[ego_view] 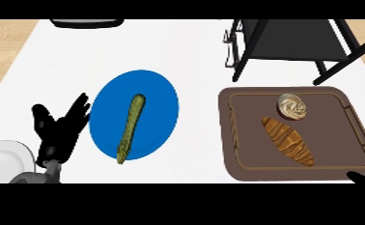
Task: Pick the cupcake from the tray and place it in the tiered shelf
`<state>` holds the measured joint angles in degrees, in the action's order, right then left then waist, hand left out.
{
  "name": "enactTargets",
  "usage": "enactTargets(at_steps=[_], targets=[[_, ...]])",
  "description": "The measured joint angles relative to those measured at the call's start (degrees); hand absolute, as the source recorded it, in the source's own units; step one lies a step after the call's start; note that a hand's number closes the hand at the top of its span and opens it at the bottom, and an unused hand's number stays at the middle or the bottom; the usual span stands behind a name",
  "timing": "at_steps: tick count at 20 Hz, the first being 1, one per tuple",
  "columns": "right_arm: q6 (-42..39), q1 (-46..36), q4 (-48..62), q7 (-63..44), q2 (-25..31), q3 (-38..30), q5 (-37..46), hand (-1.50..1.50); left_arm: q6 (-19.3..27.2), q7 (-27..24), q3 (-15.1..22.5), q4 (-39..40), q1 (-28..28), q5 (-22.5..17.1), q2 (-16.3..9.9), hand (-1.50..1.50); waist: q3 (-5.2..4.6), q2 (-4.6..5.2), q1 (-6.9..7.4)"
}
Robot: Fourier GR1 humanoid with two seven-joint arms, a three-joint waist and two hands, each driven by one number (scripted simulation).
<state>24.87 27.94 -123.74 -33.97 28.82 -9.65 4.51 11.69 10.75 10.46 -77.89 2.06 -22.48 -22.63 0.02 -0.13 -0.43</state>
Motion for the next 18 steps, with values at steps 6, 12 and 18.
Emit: enactTargets(at_steps=[6, 12, 18], targets=[[-1.64, -10.36, -1.36, -21.92, 5.75, 3.26, 8.27, -1.5, -0.82, 0.69, 0.23, 0.88, 2.04, 0.79, 0.71, 0.0, -0.06, 0.37, 1.57], [-5.06, -23.0, 6.55, -30.4, 7.55, 6.4, 15.19, -1.5, -1.53, 0.9, 0.03, 1.63, 2.74, 1.25, 1.3, 0.0, 0.0, 0.38, 2.25], [-8.05, -32.17, 15.59, -34.23, 5.03, 9.76, 18.4, -1.5, -2.44, 0.97, -0.62, 1.53, 2.59, 1.24, 1.17, 0.0, 0.04, 0.3, 2.34]])
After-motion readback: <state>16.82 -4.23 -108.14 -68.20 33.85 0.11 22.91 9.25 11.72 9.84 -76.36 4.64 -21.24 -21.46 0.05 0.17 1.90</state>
